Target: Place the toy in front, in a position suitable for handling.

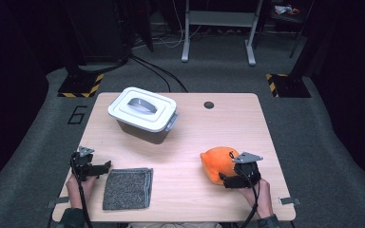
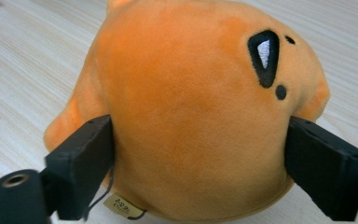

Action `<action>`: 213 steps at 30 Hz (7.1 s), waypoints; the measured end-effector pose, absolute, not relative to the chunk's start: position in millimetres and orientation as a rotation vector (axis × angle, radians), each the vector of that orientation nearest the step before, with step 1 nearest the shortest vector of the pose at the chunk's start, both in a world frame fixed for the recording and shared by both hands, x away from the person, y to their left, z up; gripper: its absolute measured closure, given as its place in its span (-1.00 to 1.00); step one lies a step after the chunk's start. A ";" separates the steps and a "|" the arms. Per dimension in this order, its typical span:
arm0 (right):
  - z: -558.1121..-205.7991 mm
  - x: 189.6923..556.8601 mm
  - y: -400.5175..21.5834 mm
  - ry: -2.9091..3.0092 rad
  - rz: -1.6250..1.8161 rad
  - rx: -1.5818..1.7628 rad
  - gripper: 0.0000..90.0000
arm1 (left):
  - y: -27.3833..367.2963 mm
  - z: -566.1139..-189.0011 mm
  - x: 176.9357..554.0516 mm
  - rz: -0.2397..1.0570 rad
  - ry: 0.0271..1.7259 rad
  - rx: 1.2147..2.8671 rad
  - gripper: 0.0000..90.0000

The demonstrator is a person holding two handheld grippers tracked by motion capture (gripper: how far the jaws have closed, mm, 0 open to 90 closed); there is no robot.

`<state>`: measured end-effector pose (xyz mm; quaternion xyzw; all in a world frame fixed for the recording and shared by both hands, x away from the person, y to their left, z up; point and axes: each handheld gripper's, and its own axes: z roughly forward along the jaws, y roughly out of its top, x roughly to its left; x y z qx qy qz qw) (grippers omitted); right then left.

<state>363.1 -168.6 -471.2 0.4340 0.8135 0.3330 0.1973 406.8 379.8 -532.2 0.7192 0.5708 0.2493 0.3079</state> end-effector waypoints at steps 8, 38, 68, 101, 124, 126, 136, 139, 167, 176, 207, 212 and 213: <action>-472.1 362.2 -172.4 2.301 0.951 1.191 -0.45 | 379.7 -532.2 406.8 0.659 1.510 1.901 -0.98; -461.6 353.6 -165.9 2.185 1.063 1.163 0.19 | 379.7 -532.2 406.8 0.659 1.510 1.901 -0.98; -451.8 425.0 -87.9 2.170 1.142 1.133 0.17 | 380.2 -531.7 406.8 0.652 1.509 1.909 -0.98; -444.1 403.8 -119.9 2.131 1.131 1.124 -0.73 | 380.0 -531.8 406.9 0.653 1.508 1.906 -0.97; -522.7 367.6 -231.0 2.052 0.864 1.406 -0.94 | 379.1 -531.7 405.7 0.650 1.507 1.900 -0.96; -526.5 367.9 -231.4 2.049 0.846 1.412 -0.94 | 378.9 -531.7 404.2 0.645 1.497 1.905 -0.96; -527.7 370.8 -233.9 2.055 0.838 1.411 -0.94 | 366.6 -508.8 387.1 0.541 1.417 1.905 -0.92; -528.0 370.9 -234.5 2.056 0.840 1.411 -0.94 | 356.6 -500.0 376.1 0.527 1.375 1.931 -0.95; -528.3 370.1 -233.9 2.040 0.844 1.423 -0.91 | 279.9 -515.2 324.0 0.369 1.189 2.114 -0.86; -528.1 370.4 -234.8 2.048 0.847 1.428 -0.91 | 277.5 -516.9 320.2 0.436 1.201 2.151 -0.57; -528.4 369.7 -233.8 2.036 0.844 1.425 -0.91 | 279.4 -502.8 309.6 0.493 1.172 2.038 0.67; -528.5 369.9 -234.0 2.036 0.846 1.427 -0.91 | 273.9 -493.7 309.4 0.499 1.120 2.045 0.67; -528.4 370.0 -234.1 2.037 0.845 1.428 -0.91 | 273.9 -493.7 309.4 0.499 1.120 2.045 0.67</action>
